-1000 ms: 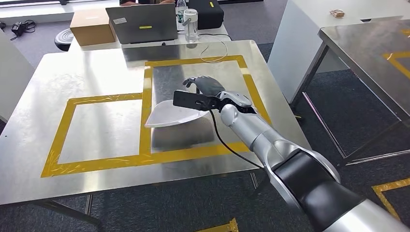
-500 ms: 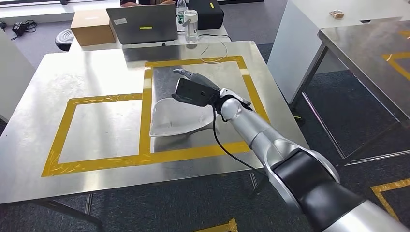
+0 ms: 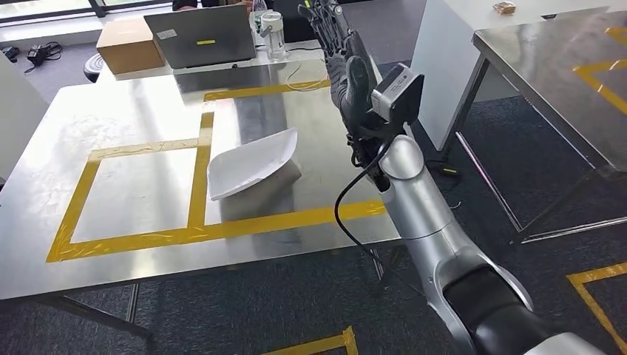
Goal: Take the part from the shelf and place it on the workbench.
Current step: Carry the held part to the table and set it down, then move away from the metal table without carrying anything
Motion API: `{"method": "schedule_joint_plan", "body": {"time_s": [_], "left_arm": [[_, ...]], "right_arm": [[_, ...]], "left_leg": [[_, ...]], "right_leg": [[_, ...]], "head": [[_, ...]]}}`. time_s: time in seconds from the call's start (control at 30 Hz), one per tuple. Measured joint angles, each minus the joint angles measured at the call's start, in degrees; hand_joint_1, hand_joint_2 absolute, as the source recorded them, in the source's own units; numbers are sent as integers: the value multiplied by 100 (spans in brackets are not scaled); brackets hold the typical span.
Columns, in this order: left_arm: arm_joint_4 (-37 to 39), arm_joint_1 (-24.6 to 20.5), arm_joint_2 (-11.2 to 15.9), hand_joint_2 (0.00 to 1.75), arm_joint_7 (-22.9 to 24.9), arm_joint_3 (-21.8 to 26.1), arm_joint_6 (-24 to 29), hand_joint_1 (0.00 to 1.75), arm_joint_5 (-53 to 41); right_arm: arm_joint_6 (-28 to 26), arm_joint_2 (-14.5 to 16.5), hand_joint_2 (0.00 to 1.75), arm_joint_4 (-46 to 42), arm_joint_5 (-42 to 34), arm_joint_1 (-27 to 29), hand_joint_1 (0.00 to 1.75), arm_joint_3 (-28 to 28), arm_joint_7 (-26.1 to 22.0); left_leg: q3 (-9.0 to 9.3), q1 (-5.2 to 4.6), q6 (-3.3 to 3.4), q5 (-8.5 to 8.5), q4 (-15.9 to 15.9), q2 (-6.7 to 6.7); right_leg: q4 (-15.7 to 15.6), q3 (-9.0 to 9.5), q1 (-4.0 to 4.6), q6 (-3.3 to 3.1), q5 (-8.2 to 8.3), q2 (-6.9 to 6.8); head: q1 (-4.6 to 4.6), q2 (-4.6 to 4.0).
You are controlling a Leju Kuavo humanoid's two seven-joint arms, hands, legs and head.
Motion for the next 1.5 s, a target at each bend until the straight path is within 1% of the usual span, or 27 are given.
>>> {"method": "schedule_joint_plan", "body": {"time_s": [0.07,0.13,0.2,0.27,0.3,0.33,0.43,0.5,0.57,0.6,0.67,0.73,0.8,0.83,0.87,0.93,1.0,1.07,1.1,1.13,1.2,1.27,1.33,1.37,1.43,1.47,1.5], "left_arm": [[5,2,-13,0,2,2,0,0,-51],[5,-1,-19,0,9,2,0,0,-125],[2,-4,-22,0,38,1,0,0,-193],[-9,-39,-19,0,61,1,-1,0,-237],[-16,-68,-20,0,70,1,-2,0,-254],[-24,-106,-22,0,83,0,-4,0,-272],[-38,-234,-40,0,144,-4,-17,0,-333],[-50,-317,-50,0,160,-6,-28,0,-363],[-60,-380,-63,0,154,-9,-52,0,-402],[-61,-396,-77,0,146,-11,-62,0,-420],[-61,-407,-111,0,137,-16,-60,0,-434],[-61,-407,-144,0,127,-17,-32,0,-422],[-66,-398,-168,0,118,-17,8,0,-412],[-67,-390,-177,0,117,-17,27,0,-408],[-69,-376,-188,0,117,-17,44,0,-403],[-66,-329,-202,0,113,-17,66,0,-390],[-61,-268,-209,0,107,-17,78,0,-384],[-57,-222,-216,0,113,-17,80,0,-394],[-57,-204,-217,0,121,-17,79,0,-404],[-56,-186,-216,0,130,-17,79,0,-414],[-56,-148,-212,0,136,-17,79,0,-431],[-58,-125,-202,0,134,-17,79,0,-438],[-60,-118,-190,0,126,-17,79,0,-439],[-61,-116,-185,0,122,-17,79,0,-440],[-58,-106,-189,0,120,-17,79,0,-440],[-58,-106,-192,0,120,-17,79,0,-440],[-58,-104,-192,0,120,-16,80,0,-440]], "right_arm": [[-228,-116,0,-694,142,439,0,-137,-149],[-433,-202,0,-1328,311,945,0,-313,-341],[-522,-253,0,-1906,442,1405,0,-484,-476],[-509,-291,0,-2391,514,1728,0,-618,-522],[-487,-310,0,-2594,536,1845,0,-671,-524],[-461,-325,0,-2771,557,1941,0,-718,-524],[-447,-358,0,-3151,696,2165,0,-832,-523],[-526,-383,0,-3304,838,2274,0,-901,-520],[-601,-409,0,-3423,914,2381,0,-949,-518],[-616,-425,0,-3473,913,2439,0,-962,-518],[-639,-469,0,-3570,889,2541,0,-991,-518],[-723,-506,0,-3644,918,2571,0,-1022,-518],[-845,-525,0,-3707,991,2578,0,-1039,-519],[-894,-533,0,-3733,1019,2583,0,-1042,-521],[-936,-544,0,-3758,1035,2588,0,-1043,-521],[-988,-561,0,-3787,1034,2595,0,-1045,-521],[-1010,-571,0,-3812,1016,2600,0,-1046,-519],[-1009,-590,0,-3835,1001,2616,0,-1047,-519],[-1006,-604,0,-3839,1003,2642,0,-1049,-519],[-1008,-620,0,-3842,1015,2682,0,-1055,-519],[-1015,-646,0,-3861,1052,2778,0,-1066,-518],[-1021,-666,0,-3901,1076,2837,0,-1070,-518],[-1023,-688,0,-3946,1083,2862,0,-1078,-519],[-1023,-697,0,-3962,1086,2871,0,-1084,-521],[-1024,-710,0,-3978,1094,2888,0,-1105,-520],[-1025,-718,0,-3982,1097,2899,0,-1121,-520],[-1025,-728,0,-3986,1099,2909,0,-1140,-519]], "left_leg": [[-164,-26,24,-543,723,10],[-149,-64,66,-706,1191,10],[245,-117,163,-498,891,6],[838,-183,295,-447,90,1],[1028,-217,326,-470,-213,-1],[1122,-245,344,-513,-391,-4],[1071,-256,407,-357,-511,12],[955,-216,482,-176,-573,50],[783,-209,517,-11,-575,76],[693,-208,513,59,-568,87],[495,-203,491,191,-536,108],[305,-187,445,297,-469,124],[171,-189,378,373,-379,121],[145,-196,341,406,-349,116],[132,-200,301,447,-340,110],[102,-187,224,503,-353,97],[-13,-172,165,201,-154,75],[-164,-167,127,-405,456,63],[-216,-166,113,-619,823,62],[-222,-166,108,-704,1114,61],[17,-169,130,-524,1175,59],[603,-177,190,-359,497,50],[1119,-211,251,-467,-232,32],[1225,-232,284,-535,-419,25],[1184,-246,370,-458,-485,32],[1134,-239,423,-393,-493,49],[1068,-230,472,-317,-507,68]], "right_leg": [[-3,-101,42,-45,89,-19],[1,-220,96,-65,178,-43],[4,-351,144,-70,282,-45],[6,-442,171,-53,385,-36],[-3,-455,171,-32,433,-34],[-18,-453,159,1,480,-36],[-80,-465,133,121,566,-28],[184,-582,124,180,192,-20],[862,-754,98,234,-423,-25],[1219,-812,90,260,-607,-27],[1552,-724,73,301,-559,-29],[1101,-244,49,327,-277,-32],[303,351,56,289,-324,-21],[52,511,62,241,-407,-11],[-68,563,79,178,-467,0],[-67,468,79,58,-376,-6],[-84,331,67,-33,-223,-23],[-87,160,66,-70,-71,-29],[-83,73,72,-71,2,-32],[-75,-15,78,-68,74,-36],[-51,-197,85,-49,209,-44],[-29,-352,87,-13,334,-44],[-29,-403,87,50,440,-48],[-46,-396,85,92,493,-52],[-104,-384,73,181,586,-56],[-89,-414,67,216,541,-52],[10,-471,62,245,374,-49]], "head": [[-21,0],[-25,0],[-24,0],[-19,0],[-15,0],[-18,0],[-38,0],[-31,0],[-20,0],[-18,0],[-17,0],[-16,0],[-12,0],[0,0],[9,0],[20,0],[4,0],[-9,0],[-14,0],[-13,0],[-13,0],[-12,0],[-10,0],[-21,0],[-50,0],[-59,0],[-58,0]]}}
